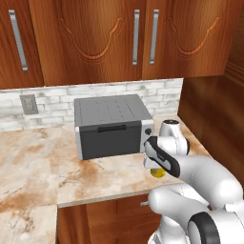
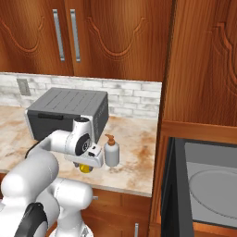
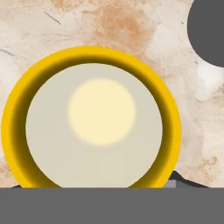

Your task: Pick the mug from the counter and place it inside the microwave. Then close the microwave.

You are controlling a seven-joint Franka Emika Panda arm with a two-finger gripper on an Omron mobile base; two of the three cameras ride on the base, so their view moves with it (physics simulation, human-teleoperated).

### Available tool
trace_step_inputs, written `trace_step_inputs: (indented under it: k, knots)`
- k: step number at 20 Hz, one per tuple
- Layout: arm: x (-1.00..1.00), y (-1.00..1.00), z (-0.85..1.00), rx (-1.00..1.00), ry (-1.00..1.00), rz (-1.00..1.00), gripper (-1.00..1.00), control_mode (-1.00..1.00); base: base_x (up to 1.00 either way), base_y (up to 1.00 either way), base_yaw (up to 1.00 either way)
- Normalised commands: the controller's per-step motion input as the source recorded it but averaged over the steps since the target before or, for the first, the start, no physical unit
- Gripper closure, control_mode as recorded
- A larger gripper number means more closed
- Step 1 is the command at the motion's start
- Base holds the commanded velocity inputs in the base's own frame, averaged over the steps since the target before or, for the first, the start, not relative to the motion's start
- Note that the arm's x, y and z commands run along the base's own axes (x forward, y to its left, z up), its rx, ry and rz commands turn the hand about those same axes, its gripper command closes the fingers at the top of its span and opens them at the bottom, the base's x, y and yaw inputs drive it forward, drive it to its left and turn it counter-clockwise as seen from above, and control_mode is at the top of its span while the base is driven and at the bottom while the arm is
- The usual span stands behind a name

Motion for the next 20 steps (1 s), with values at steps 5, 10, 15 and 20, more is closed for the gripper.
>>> trace_step_inputs:
  k: [5,10,15,20]
  knots:
    - [0.0,0.0,0.0,0.0,-0.01,0.0,1.0,-1.0,0.0,0.0,0.0]
    - [0.0,0.0,0.0,0.0,-0.01,0.0,1.0,-1.0,0.0,0.0,0.0]
    - [-0.1,0.0,0.17,0.0,-0.02,0.0,1.0,-1.0,0.0,0.0,0.0]
    - [-0.38,0.0,0.48,0.0,-0.11,0.0,1.0,-1.0,0.0,0.0,0.0]
